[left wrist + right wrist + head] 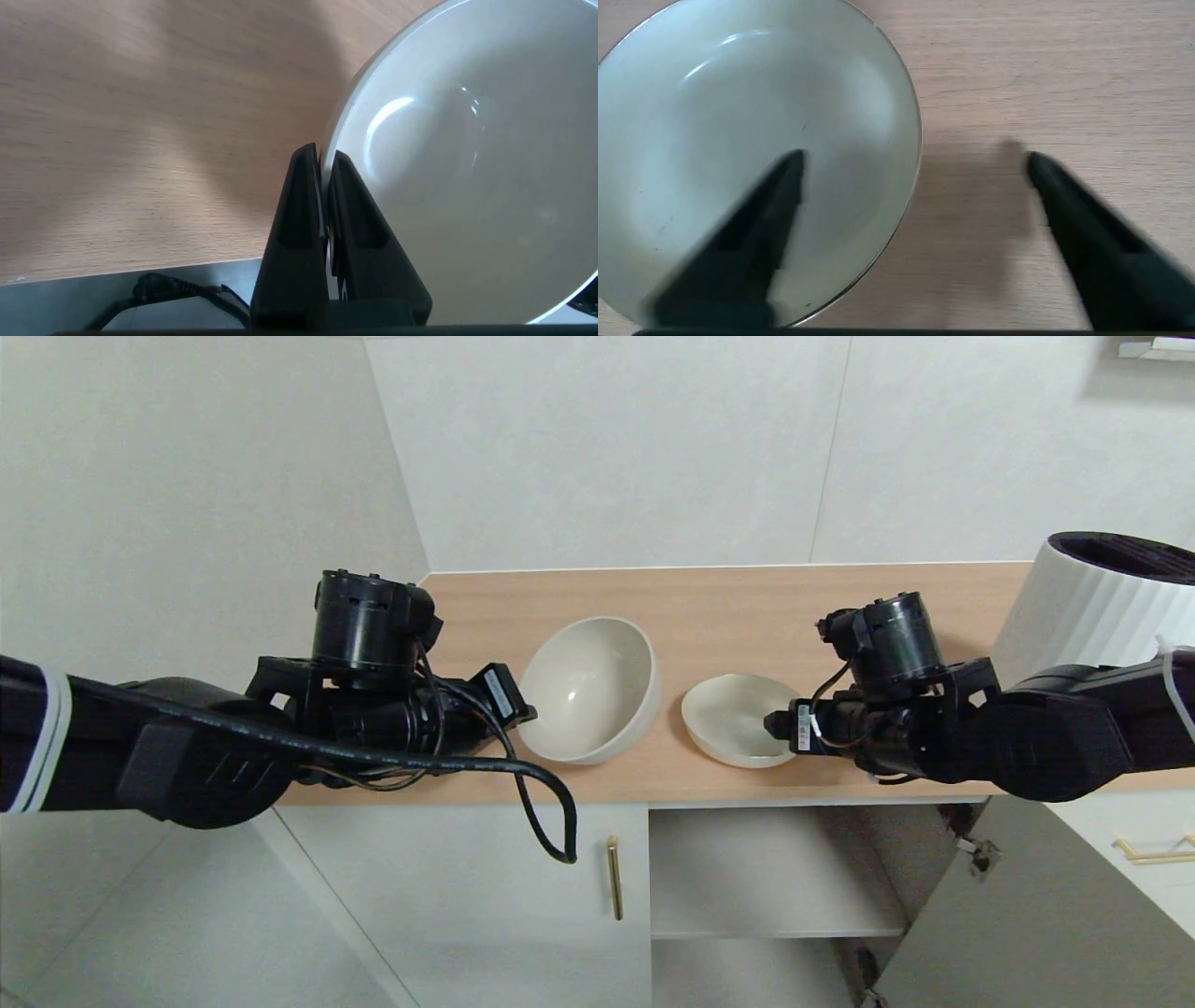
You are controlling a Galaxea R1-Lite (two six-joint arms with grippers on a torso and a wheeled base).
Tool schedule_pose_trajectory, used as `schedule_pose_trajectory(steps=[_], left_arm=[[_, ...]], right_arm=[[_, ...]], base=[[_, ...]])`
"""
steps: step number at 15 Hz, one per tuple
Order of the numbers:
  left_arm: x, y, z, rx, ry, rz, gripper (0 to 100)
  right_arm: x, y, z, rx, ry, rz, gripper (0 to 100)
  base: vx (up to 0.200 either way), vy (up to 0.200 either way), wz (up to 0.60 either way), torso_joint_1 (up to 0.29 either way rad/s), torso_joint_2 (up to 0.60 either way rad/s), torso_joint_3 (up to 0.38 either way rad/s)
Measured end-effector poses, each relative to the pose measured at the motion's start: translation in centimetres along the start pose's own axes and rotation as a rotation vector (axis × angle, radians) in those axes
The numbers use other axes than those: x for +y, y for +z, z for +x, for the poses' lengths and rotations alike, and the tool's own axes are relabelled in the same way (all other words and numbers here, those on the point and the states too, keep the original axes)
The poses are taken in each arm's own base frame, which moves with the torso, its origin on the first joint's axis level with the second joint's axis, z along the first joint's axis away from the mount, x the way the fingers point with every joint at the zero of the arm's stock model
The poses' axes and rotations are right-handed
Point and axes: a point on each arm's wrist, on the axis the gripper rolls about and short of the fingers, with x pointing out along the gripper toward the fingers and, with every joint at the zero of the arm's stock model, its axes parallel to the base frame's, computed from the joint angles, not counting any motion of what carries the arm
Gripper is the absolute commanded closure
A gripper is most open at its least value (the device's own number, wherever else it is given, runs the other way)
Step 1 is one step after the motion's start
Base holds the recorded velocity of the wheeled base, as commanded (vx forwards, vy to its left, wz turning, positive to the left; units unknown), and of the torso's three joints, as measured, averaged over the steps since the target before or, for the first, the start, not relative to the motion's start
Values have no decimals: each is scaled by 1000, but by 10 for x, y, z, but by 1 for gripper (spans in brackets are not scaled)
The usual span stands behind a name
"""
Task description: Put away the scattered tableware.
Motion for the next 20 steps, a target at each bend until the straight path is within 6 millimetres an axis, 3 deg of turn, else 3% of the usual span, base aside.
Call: schedule_pose_trajectory(steps=[12, 15, 20], left_arm=[[-1, 0, -5, -4, -5, 1, 100], [-2, 0, -24, -19, -20, 9, 100], [10, 0, -67, -69, -15, 127, 100]], right_arm=[[-1, 3, -8, -12, 10, 7, 100], [-11, 4, -31, -13, 39, 11, 100], [-35, -1, -93, 136, 201, -20, 100]], base=[[0, 0, 0, 0, 0, 0], [0, 0, 0, 0, 0, 0], [0, 0, 0, 0, 0, 0]])
